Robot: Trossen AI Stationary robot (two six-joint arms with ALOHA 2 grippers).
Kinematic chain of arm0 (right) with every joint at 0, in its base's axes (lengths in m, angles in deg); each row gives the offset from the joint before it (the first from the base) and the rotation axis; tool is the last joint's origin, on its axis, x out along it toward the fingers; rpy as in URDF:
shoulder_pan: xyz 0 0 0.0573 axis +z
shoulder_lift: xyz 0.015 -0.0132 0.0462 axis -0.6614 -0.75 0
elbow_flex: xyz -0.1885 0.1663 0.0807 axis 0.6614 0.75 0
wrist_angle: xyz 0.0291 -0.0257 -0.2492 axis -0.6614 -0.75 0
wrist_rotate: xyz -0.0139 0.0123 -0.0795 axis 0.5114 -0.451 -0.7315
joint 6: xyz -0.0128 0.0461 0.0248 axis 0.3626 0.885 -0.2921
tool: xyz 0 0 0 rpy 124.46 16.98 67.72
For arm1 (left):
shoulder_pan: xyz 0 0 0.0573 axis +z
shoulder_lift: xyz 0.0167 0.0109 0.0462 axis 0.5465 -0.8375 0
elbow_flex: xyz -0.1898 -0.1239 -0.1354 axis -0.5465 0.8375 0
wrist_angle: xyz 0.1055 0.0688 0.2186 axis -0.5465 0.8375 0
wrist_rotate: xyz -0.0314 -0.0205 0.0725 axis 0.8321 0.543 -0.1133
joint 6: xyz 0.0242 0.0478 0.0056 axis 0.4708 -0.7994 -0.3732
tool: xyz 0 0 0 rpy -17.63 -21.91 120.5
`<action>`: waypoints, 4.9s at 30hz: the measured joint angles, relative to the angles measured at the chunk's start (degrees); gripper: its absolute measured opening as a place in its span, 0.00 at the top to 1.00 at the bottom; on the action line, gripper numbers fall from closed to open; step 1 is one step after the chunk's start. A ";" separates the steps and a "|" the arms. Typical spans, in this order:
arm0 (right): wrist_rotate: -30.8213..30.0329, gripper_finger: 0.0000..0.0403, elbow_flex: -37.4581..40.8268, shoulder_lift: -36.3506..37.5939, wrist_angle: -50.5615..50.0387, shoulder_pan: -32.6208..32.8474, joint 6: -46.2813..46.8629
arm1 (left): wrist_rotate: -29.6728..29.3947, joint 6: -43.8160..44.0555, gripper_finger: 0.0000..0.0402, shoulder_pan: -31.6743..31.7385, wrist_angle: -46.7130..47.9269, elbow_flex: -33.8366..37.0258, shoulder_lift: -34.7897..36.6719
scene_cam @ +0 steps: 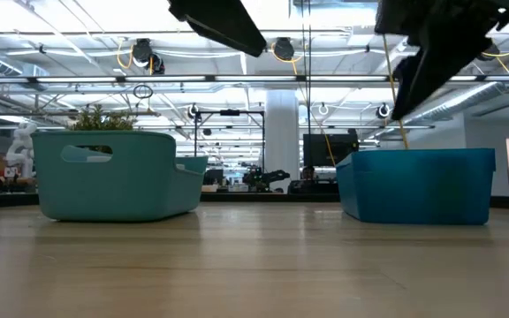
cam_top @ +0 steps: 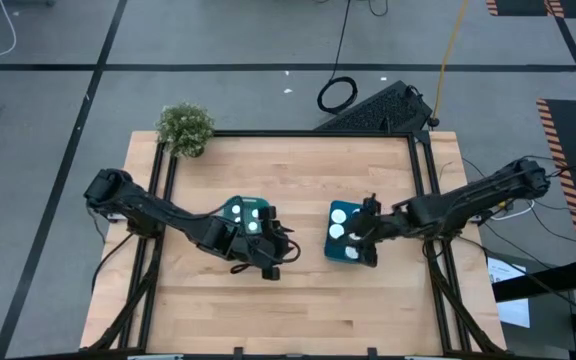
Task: Pick and place medicine bottles into bin by pill shape (circle, oval)
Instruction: Return to Home Position
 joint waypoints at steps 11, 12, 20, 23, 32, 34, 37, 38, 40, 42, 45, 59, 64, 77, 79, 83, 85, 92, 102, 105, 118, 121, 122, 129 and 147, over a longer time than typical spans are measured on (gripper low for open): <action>-10.87 0.47 -0.02 12.40 6.15 0.00 -22.94 | -3.11 -0.81 0.50 4.02 10.99 0.09 10.24; -11.35 0.49 -0.02 13.45 6.35 0.00 -24.95 | -3.43 -0.53 0.50 4.54 11.04 0.01 10.97; -13.70 0.67 0.06 18.89 8.66 -0.11 -33.58 | -8.05 -1.15 0.50 5.01 4.62 8.61 20.91; -13.66 0.76 1.91 20.29 11.21 -0.11 -34.44 | -8.31 -1.99 0.50 5.27 -0.76 14.59 25.84; -13.50 0.98 11.71 26.21 16.49 -0.09 -34.95 | -7.87 -2.59 0.62 4.48 -8.26 26.86 37.87; -13.34 0.99 14.07 27.52 17.66 -0.11 -35.23 | -6.74 -1.98 0.68 4.74 -6.21 28.17 39.26; -13.04 0.99 17.74 29.92 21.43 -0.09 -36.19 | -6.34 -0.59 0.77 4.85 -2.91 29.80 39.98; -12.14 0.99 19.03 30.51 22.51 -0.14 -36.87 | -6.20 0.86 0.79 4.85 -3.69 30.29 40.36; -11.38 0.99 21.37 32.06 26.55 -0.15 -38.40 | -6.12 2.07 0.84 4.81 -3.86 31.86 41.17; -9.52 1.00 24.13 33.81 28.38 -0.22 -39.68 | -5.28 1.78 0.90 4.83 -8.16 33.57 41.18; -8.74 1.00 27.59 36.36 33.36 -0.46 -41.58 | -4.11 -0.81 0.98 4.58 -12.78 37.40 42.37; -5.60 1.00 40.60 47.01 42.01 -2.01 -44.30 | 6.93 -5.36 0.97 4.47 -38.67 53.23 50.11; -5.66 1.00 43.93 50.16 44.55 -2.19 -45.13 | 8.00 -5.69 0.99 4.53 -39.57 55.51 51.68; -3.80 1.00 48.52 55.03 44.96 -2.73 -42.69 | 9.20 -6.98 0.98 4.63 -55.21 64.17 52.25; -2.36 1.00 48.81 55.08 44.89 -2.73 -42.71 | 9.20 -6.97 0.98 4.62 -57.55 65.46 52.27; -1.42 1.00 49.07 55.09 44.48 -2.71 -42.69 | 9.63 -6.92 0.99 4.63 -59.08 66.63 52.27; -1.43 1.00 49.09 55.09 44.50 -2.71 -42.95 | 9.92 -6.89 0.98 4.52 -59.08 66.87 52.25; -1.43 1.00 49.18 57.03 44.37 -2.71 -44.23 | 14.43 -8.08 0.99 4.45 -60.02 69.41 53.22; -1.51 1.00 49.26 60.53 42.18 -2.73 -45.09 | 14.60 -9.13 0.99 4.44 -61.66 71.10 56.54; -1.54 1.00 49.27 63.04 40.49 -2.73 -45.12 | 14.62 -10.74 0.99 4.44 -60.09 71.10 58.80; 1.59 1.00 50.03 69.46 38.27 -3.88 -45.62 | 13.83 -9.93 0.99 4.46 -50.56 71.10 67.27; 2.66 1.00 50.03 69.49 38.23 -6.13 -46.30 | 13.83 -11.25 0.99 4.46 -50.34 71.10 67.57; 4.07 1.00 50.03 69.47 38.28 -7.15 -46.61 | 13.83 -11.65 0.99 4.46 -50.39 71.10 67.62; 9.82 1.00 50.03 69.47 38.03 -14.60 -44.91 | 13.83 -12.69 0.99 4.57 -51.84 71.10 67.62; 7.53 1.00 50.03 69.47 38.50 -18.86 -41.03 | 12.62 -12.79 0.99 4.57 -50.84 71.10 68.11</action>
